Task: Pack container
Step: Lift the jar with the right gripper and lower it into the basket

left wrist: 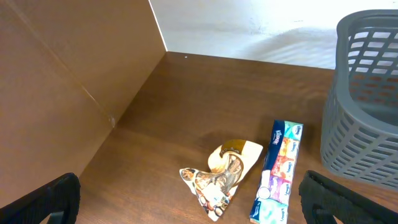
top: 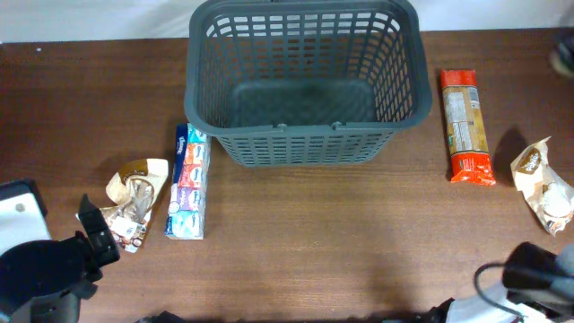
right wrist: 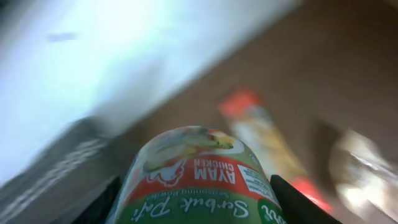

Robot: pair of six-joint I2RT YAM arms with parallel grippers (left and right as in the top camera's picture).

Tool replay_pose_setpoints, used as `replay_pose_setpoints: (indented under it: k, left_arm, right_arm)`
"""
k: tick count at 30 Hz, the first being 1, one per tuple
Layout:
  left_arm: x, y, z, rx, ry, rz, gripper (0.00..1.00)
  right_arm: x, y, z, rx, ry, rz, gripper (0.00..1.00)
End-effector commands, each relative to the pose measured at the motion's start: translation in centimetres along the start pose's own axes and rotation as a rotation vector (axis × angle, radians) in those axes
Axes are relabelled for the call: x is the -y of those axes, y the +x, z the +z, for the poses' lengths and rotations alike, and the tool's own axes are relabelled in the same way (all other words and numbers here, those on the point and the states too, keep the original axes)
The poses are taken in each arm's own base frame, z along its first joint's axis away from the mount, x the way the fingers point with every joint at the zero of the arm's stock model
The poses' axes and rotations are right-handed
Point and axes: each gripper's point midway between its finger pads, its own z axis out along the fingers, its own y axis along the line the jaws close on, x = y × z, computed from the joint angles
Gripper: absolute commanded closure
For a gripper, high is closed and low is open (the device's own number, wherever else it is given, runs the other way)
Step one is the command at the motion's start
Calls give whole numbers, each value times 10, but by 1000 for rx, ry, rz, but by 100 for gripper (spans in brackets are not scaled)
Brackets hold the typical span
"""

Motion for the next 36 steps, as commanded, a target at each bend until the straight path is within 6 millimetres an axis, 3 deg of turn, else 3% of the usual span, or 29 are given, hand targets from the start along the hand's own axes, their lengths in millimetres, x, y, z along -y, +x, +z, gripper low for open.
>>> replay_pose_setpoints:
  k: [1, 4, 6, 9, 13, 17, 25, 30, 36]
  left_arm:
    - [-1, 0, 0, 1, -3, 1, 0]
    - [-1, 0, 0, 1, -3, 1, 0]
    - [-1, 0, 0, 1, -3, 1, 0]
    - [-1, 0, 0, 1, -3, 1, 0]
    - [-1, 0, 0, 1, -3, 1, 0]
    - [-1, 0, 0, 1, -3, 1, 0]
    - [-1, 0, 0, 1, -3, 1, 0]
    - [-1, 0, 0, 1, -3, 1, 0]
    - [-1, 0, 0, 1, -3, 1, 1]
  right_arm:
    - [-85, 8, -22, 37, -208, -113, 96]
    - [-143, 26, -19, 32, -331, -213, 96]
    - [-170, 38, -12, 29, -362, -260, 96]
    - [-194, 55, 8, 37, -320, -322, 96]
    - [-212, 85, 46, -5, -257, -412, 96]
    - [-217, 115, 89, -101, -227, -445, 96]
    - [-199, 156, 159, -253, -153, -487, 96]
    - [-187, 174, 179, -318, -117, -512, 96]
    - [-177, 188, 188, -375, -88, -520, 96]
